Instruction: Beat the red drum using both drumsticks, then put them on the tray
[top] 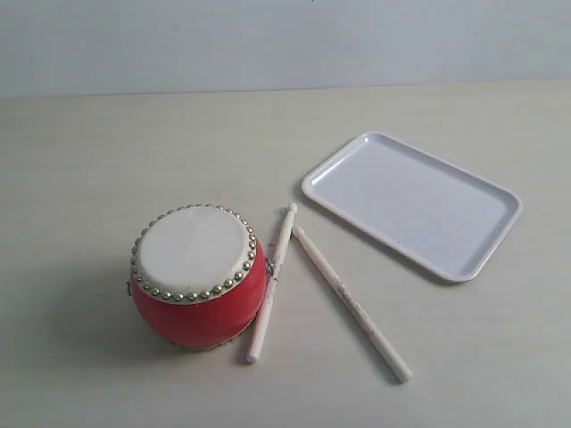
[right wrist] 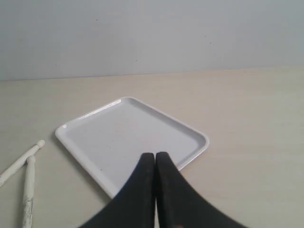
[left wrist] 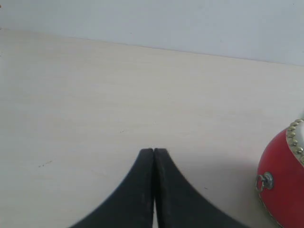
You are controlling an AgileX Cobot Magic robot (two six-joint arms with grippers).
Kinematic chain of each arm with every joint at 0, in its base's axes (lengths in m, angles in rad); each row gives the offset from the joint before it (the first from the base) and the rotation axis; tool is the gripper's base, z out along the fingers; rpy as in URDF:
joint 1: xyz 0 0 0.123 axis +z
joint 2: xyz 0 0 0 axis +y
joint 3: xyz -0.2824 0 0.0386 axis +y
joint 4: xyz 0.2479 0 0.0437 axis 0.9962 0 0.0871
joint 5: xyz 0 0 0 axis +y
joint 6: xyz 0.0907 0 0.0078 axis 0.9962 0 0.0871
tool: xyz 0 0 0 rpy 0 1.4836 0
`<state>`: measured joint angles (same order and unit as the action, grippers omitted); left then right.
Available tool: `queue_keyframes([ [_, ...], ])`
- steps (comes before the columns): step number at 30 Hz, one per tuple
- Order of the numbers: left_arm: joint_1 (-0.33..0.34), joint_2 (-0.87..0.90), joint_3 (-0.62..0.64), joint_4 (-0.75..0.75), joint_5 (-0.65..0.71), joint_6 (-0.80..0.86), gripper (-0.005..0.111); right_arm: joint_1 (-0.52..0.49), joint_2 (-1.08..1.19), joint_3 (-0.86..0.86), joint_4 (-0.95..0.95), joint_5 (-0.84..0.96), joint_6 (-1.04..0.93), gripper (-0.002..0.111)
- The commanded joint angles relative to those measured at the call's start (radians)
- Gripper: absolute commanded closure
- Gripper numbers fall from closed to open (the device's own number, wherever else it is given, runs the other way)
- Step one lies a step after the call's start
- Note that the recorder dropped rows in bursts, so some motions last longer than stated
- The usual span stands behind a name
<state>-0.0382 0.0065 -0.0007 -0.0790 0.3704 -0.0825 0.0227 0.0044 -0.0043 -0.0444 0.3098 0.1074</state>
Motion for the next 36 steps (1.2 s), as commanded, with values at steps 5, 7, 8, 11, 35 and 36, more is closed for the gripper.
queue_keyframes([
  [5, 0.001, -0.006, 0.001, -0.001, -0.002, 0.001, 0.107, -0.006, -0.004, 0.004, -0.006, -0.003, -0.001, 0.108],
  [7, 0.001, -0.006, 0.001, -0.001, -0.002, 0.001, 0.107, -0.006, -0.004, 0.004, -0.006, -0.003, -0.001, 0.108],
  [8, 0.001, -0.006, 0.001, -0.001, -0.002, 0.001, 0.107, -0.006, -0.004, 0.004, -0.006, -0.003, -0.001, 0.108],
  [11, 0.001, -0.006, 0.001, -0.001, -0.002, 0.001, 0.107, -0.006, -0.004, 0.004, -0.006, -0.003, -0.001, 0.108],
  [35, 0.001, -0.006, 0.001, 0.039, -0.526, -0.045, 0.107, -0.006, -0.004, 0.004, -0.006, -0.003, -0.001, 0.108],
  [36, 0.001, -0.006, 0.001, 0.039, -0.54, -0.106, 0.107, -0.006, -0.004, 0.004, -0.006, -0.003, -0.001, 0.108],
])
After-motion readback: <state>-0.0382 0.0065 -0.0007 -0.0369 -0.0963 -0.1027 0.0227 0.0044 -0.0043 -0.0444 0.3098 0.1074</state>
